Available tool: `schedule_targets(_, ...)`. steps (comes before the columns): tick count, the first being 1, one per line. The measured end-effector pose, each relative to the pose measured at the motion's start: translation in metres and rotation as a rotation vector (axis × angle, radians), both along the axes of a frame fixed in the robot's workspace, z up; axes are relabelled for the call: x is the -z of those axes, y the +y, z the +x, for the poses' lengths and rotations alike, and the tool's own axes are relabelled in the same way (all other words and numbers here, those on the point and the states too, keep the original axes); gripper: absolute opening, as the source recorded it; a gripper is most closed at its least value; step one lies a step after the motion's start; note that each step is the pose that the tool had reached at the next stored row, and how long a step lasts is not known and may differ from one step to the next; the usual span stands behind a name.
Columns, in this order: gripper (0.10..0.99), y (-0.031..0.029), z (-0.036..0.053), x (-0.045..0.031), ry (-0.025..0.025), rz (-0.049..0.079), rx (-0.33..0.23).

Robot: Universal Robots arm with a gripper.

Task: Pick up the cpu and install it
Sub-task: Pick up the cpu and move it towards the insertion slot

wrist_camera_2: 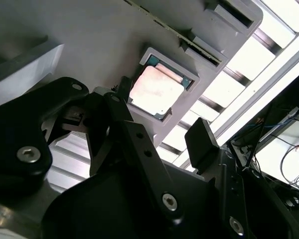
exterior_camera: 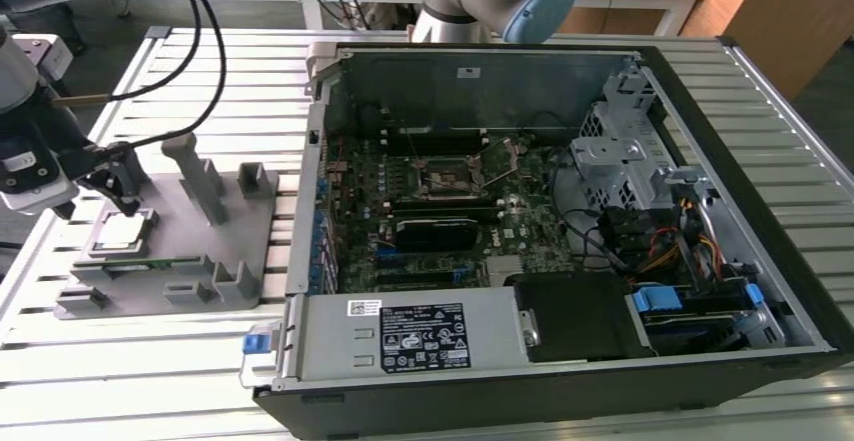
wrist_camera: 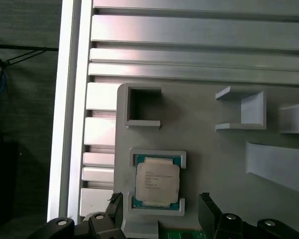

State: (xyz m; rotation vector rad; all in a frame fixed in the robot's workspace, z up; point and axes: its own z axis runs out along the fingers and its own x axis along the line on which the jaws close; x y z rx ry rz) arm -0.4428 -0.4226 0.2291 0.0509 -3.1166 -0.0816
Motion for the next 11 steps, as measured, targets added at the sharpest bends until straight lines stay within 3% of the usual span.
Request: schedule_targets(11,0.702,0.0008,0.0000,0.0140,0.0000,0.000,0.008)
